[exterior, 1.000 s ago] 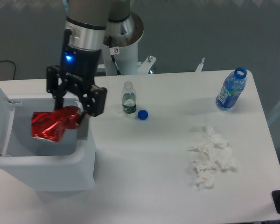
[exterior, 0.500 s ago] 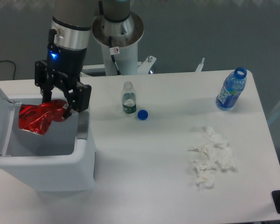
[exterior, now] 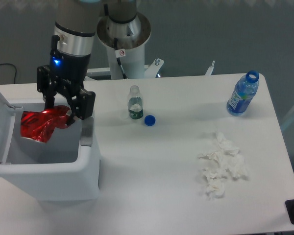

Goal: Place the cans in the trash can
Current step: 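Open the gripper to drop the red can into the bin, then raise the open gripper up and away from the bin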

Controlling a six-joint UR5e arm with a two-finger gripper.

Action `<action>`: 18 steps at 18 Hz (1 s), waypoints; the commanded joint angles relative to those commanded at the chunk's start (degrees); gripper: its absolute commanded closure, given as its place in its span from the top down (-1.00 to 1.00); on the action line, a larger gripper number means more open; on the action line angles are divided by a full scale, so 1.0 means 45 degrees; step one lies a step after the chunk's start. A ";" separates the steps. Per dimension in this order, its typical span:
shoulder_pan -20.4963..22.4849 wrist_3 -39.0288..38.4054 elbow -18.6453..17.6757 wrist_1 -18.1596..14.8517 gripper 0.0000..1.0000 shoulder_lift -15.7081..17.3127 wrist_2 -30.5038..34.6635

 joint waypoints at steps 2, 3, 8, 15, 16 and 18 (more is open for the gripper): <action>-0.0019 0.0019 0.0000 0.0039 0.74 -0.0020 0.0000; -0.0019 0.0097 0.0019 0.0059 0.77 -0.0020 0.0000; 0.0000 0.0156 0.0059 0.0059 0.98 0.0078 0.0000; 0.1306 0.0137 0.0215 0.0137 1.00 0.0137 0.0000; 0.1695 0.0214 0.0138 0.0176 1.00 0.0117 -0.0019; 0.2439 0.0758 0.0098 0.0234 1.00 0.0040 -0.0058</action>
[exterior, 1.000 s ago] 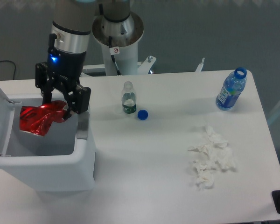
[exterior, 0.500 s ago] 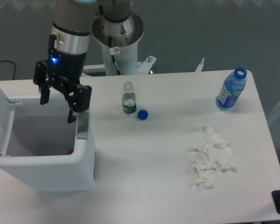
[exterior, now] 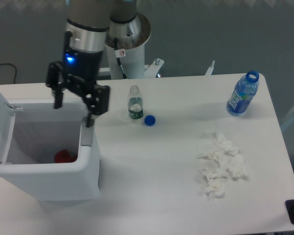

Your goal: Place the cans in the trash can

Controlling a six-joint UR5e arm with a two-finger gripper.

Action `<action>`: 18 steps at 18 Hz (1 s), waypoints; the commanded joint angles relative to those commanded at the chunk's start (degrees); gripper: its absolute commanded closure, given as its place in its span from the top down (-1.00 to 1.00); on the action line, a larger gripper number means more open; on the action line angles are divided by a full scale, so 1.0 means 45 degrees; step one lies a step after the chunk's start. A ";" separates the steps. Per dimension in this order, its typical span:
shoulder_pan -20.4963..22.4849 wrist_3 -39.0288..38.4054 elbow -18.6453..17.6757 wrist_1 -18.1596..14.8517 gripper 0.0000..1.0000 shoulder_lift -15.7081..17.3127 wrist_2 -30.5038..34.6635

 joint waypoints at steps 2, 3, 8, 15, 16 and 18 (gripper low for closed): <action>0.0334 0.0179 0.0232 0.0058 1.00 -0.0117 0.0077; 0.0354 0.0334 0.0466 0.0117 1.00 -0.0350 0.0329; 0.0452 0.2072 0.0762 0.0195 1.00 -0.0723 0.2363; 0.0647 0.4435 0.0645 0.0235 1.00 -0.0743 0.4628; 0.0628 0.4476 0.0606 0.0235 1.00 -0.0743 0.4629; 0.0648 0.4476 0.0566 0.0235 1.00 -0.0704 0.4629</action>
